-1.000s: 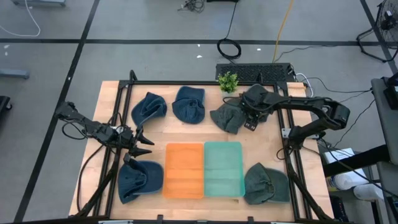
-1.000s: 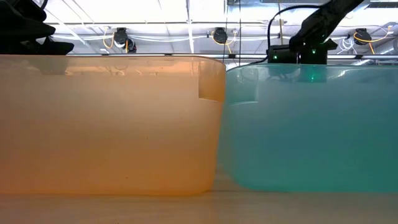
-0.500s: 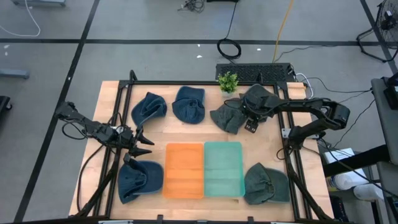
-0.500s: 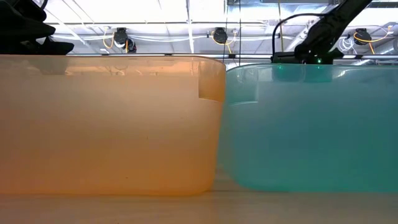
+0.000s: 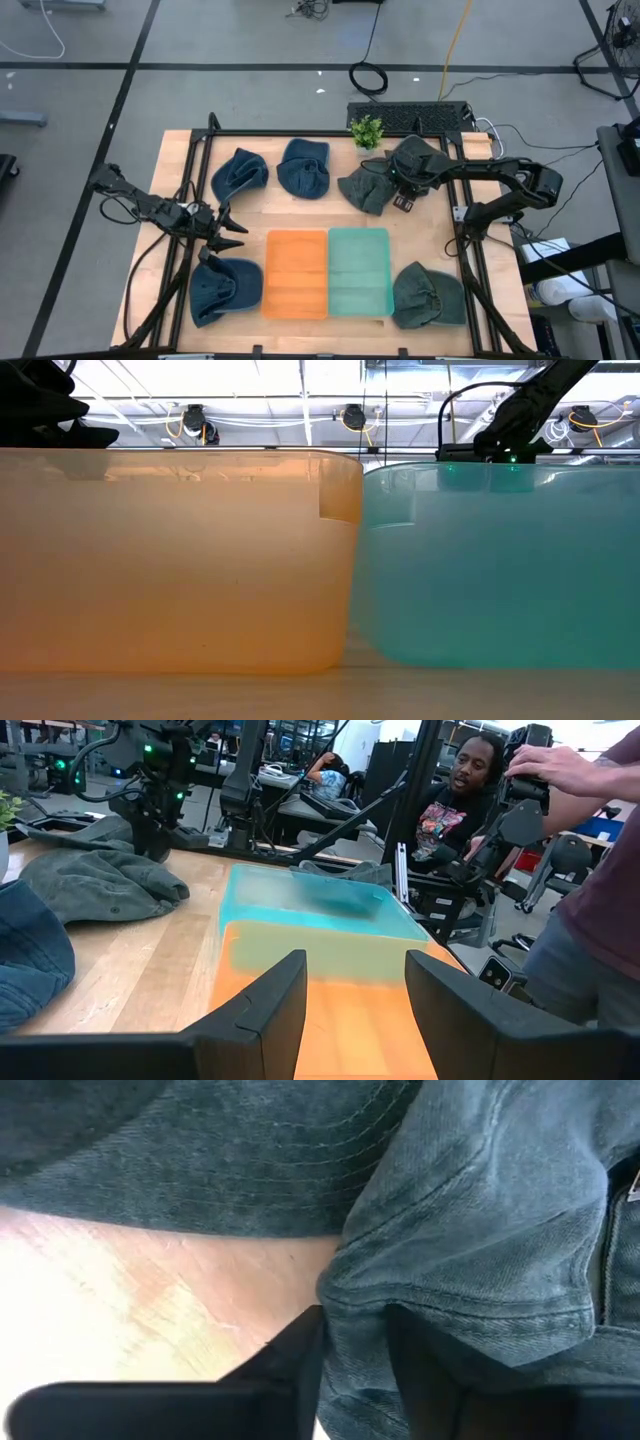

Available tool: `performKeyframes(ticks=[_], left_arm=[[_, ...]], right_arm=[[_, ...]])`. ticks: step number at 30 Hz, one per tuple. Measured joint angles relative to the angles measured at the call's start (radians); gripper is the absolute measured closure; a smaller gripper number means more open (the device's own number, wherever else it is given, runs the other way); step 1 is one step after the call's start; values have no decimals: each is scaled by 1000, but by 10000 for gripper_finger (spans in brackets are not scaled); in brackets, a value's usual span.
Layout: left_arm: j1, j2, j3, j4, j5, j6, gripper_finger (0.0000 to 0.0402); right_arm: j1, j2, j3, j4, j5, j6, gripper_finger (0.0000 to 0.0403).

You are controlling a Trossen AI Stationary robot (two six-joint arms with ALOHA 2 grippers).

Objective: Pick & Place hat
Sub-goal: Put the top right black cap into the green bin

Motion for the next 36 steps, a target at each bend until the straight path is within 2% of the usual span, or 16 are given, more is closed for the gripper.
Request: performKeyframes(ticks=[7,9,17,21,24,32,36], left_arm=[[0,0,0,0,0,0,222],[0,0,0,0,0,0,222],[0,0,0,0,0,0,222],[0,0,0,0,0,0,222],[0,0,0,0,0,0,222],[0,0,0,0,0,0,222],[0,0,0,0,0,0,222]], right_arm=[[0,0,0,4,-2,-7,386],[0,0,0,3,-2,-12,398],[0,0,0,-3,7,-8,402],[2,-3,28,-113,69,35,402],[16,-43,48,-154,78,47,402],[27,-130,184,-359,141,46,402],[27,-144,281,-456,140,45,403]])
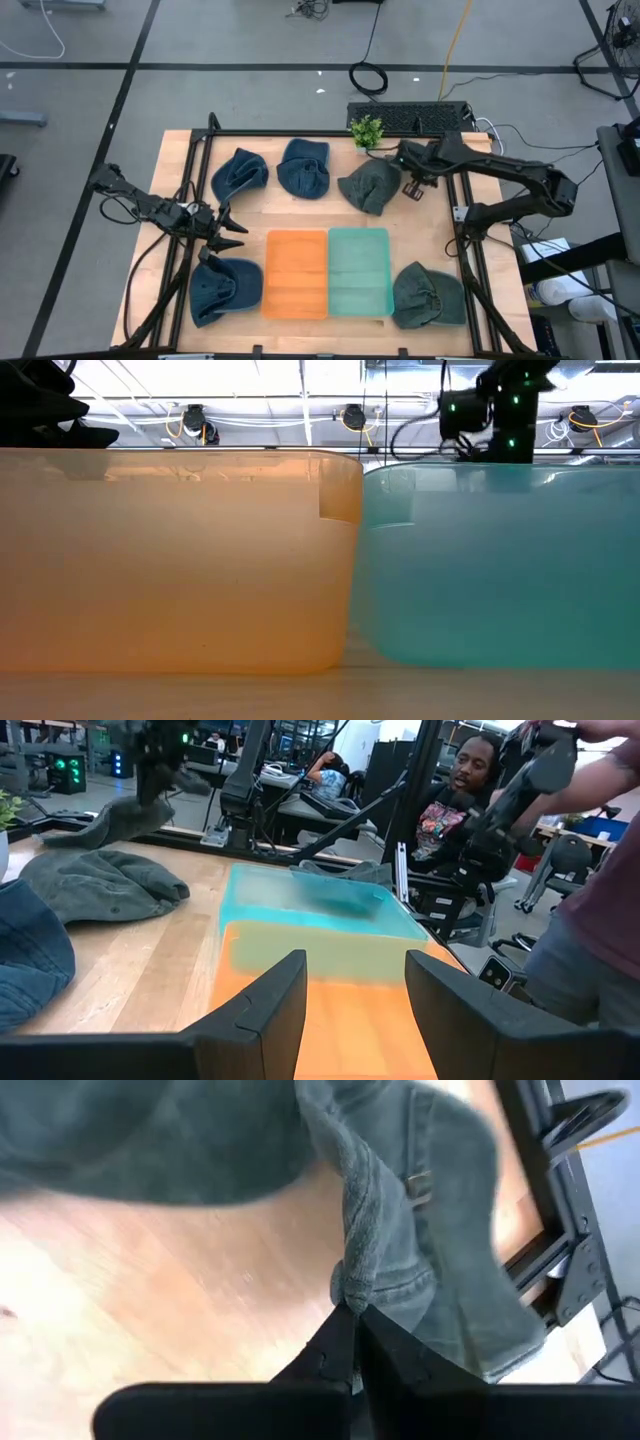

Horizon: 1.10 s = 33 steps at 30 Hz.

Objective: Pick & Place hat
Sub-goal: Put the top right black cap into the green bin

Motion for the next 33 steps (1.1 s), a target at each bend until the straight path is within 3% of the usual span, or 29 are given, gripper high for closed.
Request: performKeyframes(ticks=[21,33], left_arm=[[0,0,0,0,0,0,222],[0,0,0,0,0,0,222]], right_arm=[[39,1,565,-449,260,-83,403],[149,28,815,-458,339,-121,403]])
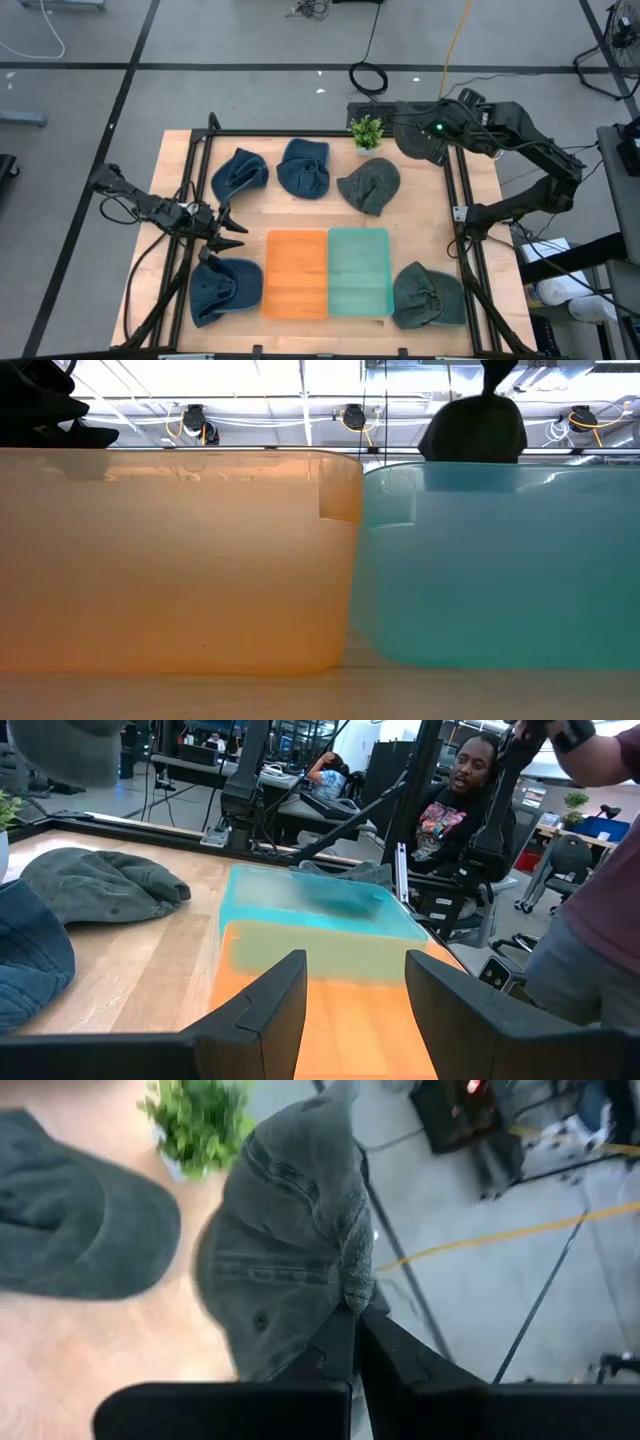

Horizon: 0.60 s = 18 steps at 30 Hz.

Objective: Pick & Place hat
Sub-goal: Put the top right black cap into the green bin

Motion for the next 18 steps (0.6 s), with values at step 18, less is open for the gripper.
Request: performKeyframes(ticks=[18], left_arm=[[0,0,0,0,0,0,222]], right_arm=[[143,31,170,79,156,-92,403]])
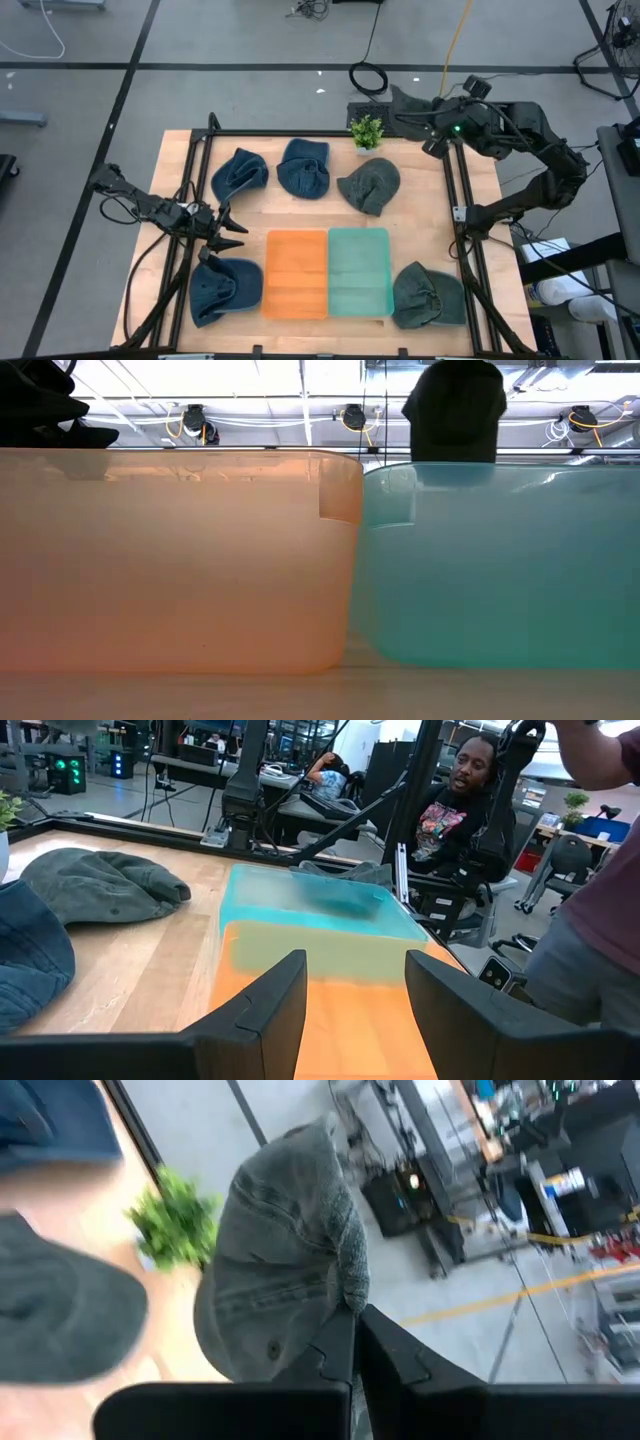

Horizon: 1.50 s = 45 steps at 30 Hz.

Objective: Pick & Place hat
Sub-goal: Put the top right black cap into the green bin

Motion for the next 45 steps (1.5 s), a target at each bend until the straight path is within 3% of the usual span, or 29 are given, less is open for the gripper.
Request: performKeyframes(ticks=[24,35,41,45], left_arm=[[0,0,0,0,0,0,222],[0,0,0,0,0,0,222],[0,0,0,0,0,0,222],[0,0,0,0,0,0,222]], right_arm=[[280,8,0,669,35,-186,403],[389,22,-1,752,82,-201,403],[503,22,-1,704,180,-129,403],[591,24,-1,647,186,-3,403]])
